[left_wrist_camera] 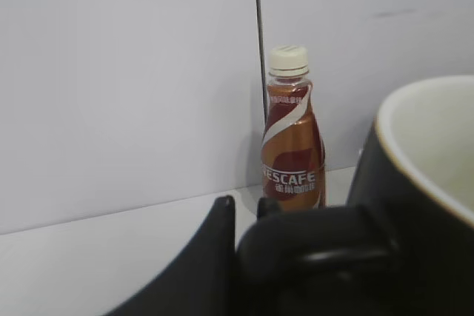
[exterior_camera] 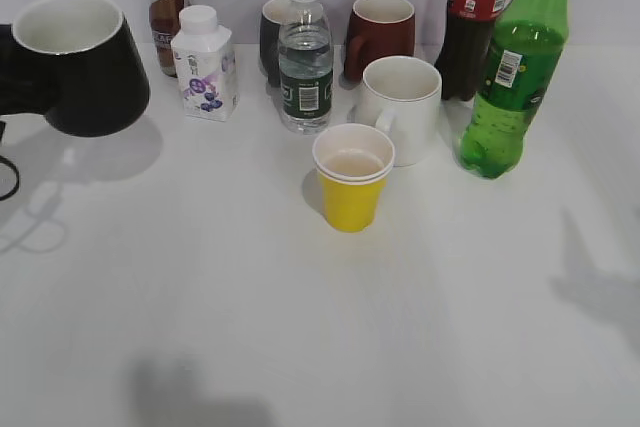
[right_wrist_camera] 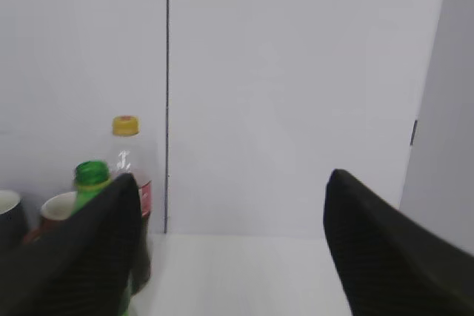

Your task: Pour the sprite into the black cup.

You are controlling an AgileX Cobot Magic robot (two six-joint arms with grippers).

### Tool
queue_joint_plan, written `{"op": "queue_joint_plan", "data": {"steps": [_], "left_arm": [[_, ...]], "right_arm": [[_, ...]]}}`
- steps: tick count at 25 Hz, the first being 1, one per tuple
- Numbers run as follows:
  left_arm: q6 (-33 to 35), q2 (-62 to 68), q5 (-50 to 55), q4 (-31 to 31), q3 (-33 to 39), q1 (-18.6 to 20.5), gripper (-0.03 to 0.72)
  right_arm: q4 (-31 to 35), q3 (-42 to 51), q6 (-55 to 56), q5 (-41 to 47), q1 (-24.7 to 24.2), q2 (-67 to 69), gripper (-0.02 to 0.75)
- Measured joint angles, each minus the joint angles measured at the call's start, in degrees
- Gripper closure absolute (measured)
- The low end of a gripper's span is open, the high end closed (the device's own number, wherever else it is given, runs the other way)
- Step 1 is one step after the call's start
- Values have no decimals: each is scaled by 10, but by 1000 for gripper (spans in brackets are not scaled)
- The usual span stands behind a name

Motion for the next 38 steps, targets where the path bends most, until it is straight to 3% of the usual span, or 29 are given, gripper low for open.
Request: {"op": "queue_joint_plan", "data": {"steps": [3,9,12,16,21,26,33,38], "left_arm": [[0,-27,2,1,24,0,627],[0,-44,7,2,50,0,627],[0,-45,7,2,50,0,627],[0,-45,7,11,50,0,627],[0,-45,7,34,50,0,627],[0,-45,8,51,50,0,628],[0,-45,34,78,50,-1,628],[0,-45,45,89,50,-23,629]], "right_arm": [[0,5,0,-94,0,94,164],[-10,12,49,-168,-1,265,164],[-58,46,129,-246,10,341,173],[-131,82,184,-332,62,442,195],[-154,85,147,-379,119,561,199],[-172,83,136,-527,128,653,98],[-173,28,163,-549,128,720,66],[-173,-47,163,-536,128,767,66]]}}
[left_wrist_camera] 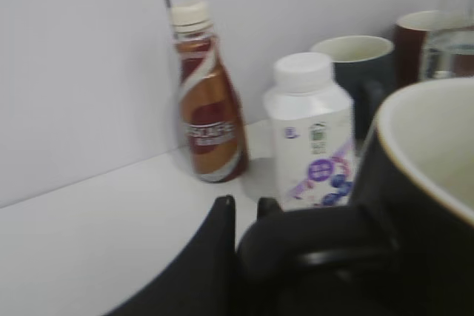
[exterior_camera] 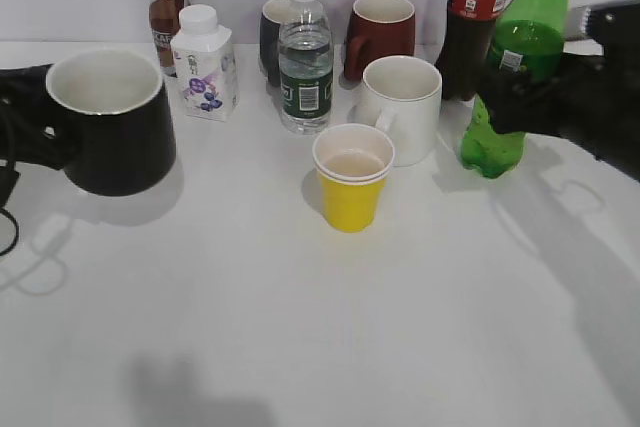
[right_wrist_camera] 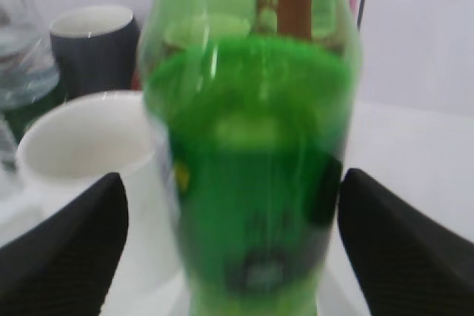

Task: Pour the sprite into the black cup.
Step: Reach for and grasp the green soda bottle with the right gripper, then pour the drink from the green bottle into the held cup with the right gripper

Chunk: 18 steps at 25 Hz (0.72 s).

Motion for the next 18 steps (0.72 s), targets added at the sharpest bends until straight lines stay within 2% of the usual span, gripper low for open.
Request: {"op": "queue_joint_plan", "data": {"steps": [3,5,6,9,14,18], "left_arm": [[0,0,10,2,0,-24,629],[0,-1,21,2,0,-46,629],[0,-2,25,2,0,-58,629],[0,-18,45,4,0,-102,629],[0,-66,107,-8,0,-177,629],[0,-104,155,-27,-8,-238,629]], "right_arm": [[1,-51,0,56,0,30,113],[0,-64,0,72,1,35,281],[-1,-65,0,76,1,34,337],[-33,-65,0,120,1,1,339],[-121,-68,-34,204,7,-117,339],[-153,-91,-107,298,47,-177,339]]}}
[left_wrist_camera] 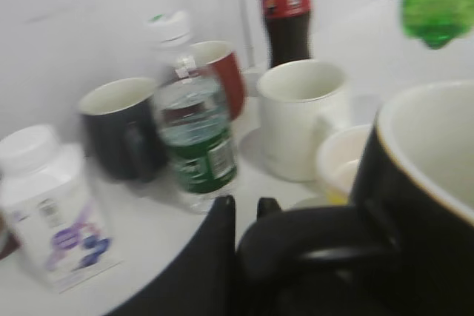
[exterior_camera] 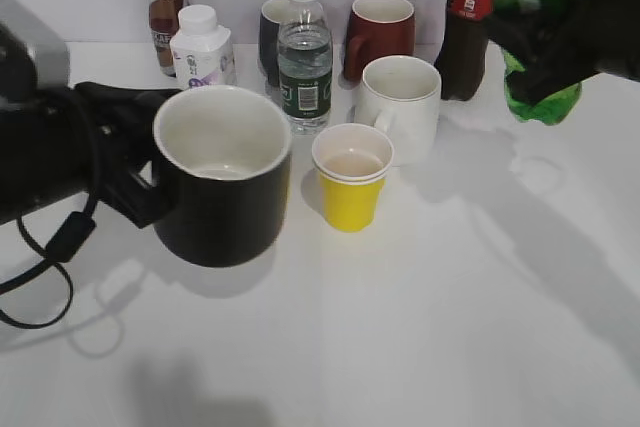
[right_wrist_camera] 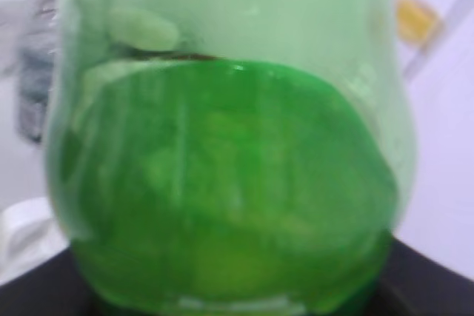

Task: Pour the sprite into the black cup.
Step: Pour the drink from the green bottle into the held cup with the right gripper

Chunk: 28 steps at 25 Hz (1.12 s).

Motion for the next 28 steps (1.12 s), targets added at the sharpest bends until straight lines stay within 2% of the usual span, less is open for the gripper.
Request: {"op": "queue_joint_plan", "data": {"steps": [4,9,18,28], "left_arm": [[0,-16,100,-38,-48,-55,629],[0,-17,201,-59,-107,-83,629],[0,-17,235,-65,-120,-125,629],[0,-16,235,-70,-120,-127,630]], "right_arm": [[-8,-29,-95,76,76,-10,339],[-8,-62,-213,147,134,-10,339],[-8,-87,-349,199,139,-8,339],[-8,-89,-486,200,166,-2,339]]}}
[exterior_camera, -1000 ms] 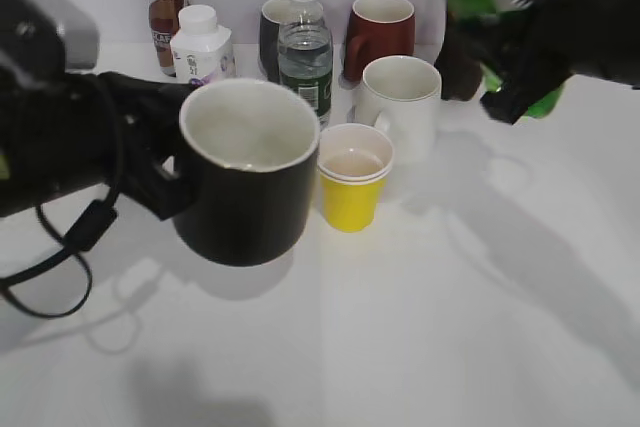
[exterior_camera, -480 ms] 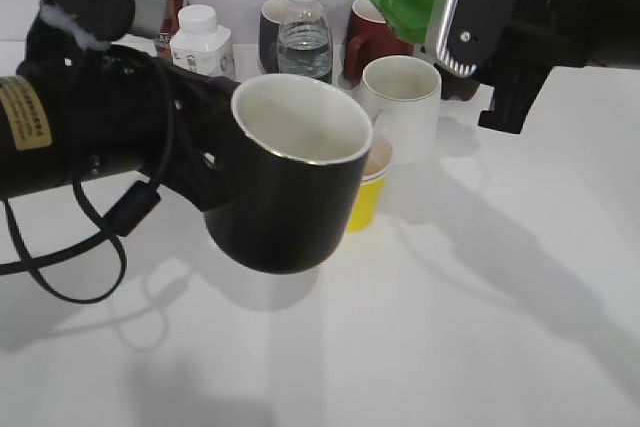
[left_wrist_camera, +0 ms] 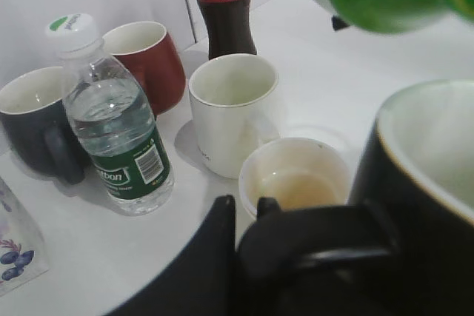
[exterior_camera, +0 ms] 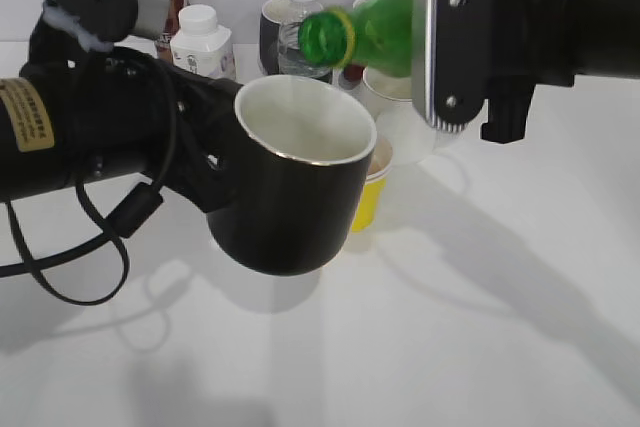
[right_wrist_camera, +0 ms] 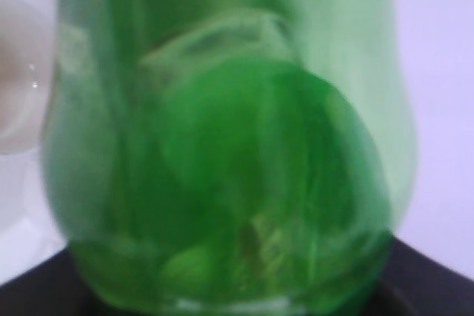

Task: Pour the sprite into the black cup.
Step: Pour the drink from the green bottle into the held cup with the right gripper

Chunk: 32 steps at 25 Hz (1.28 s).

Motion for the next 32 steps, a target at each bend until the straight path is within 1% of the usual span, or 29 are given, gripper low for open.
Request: {"op": "queue_joint_plan", "data": {"steps": [10,14,32], "left_arm": [[0,0,0,-2,0,0,630],[0,1,1,-2,0,0,630],[0,1,28,-2,0,0,630]], "right_arm": [[0,-1,-105,-1,4,9,339],[0,-1,-130,-7,4,9,339],[4,-1,-176,-33,4,9,339]]}}
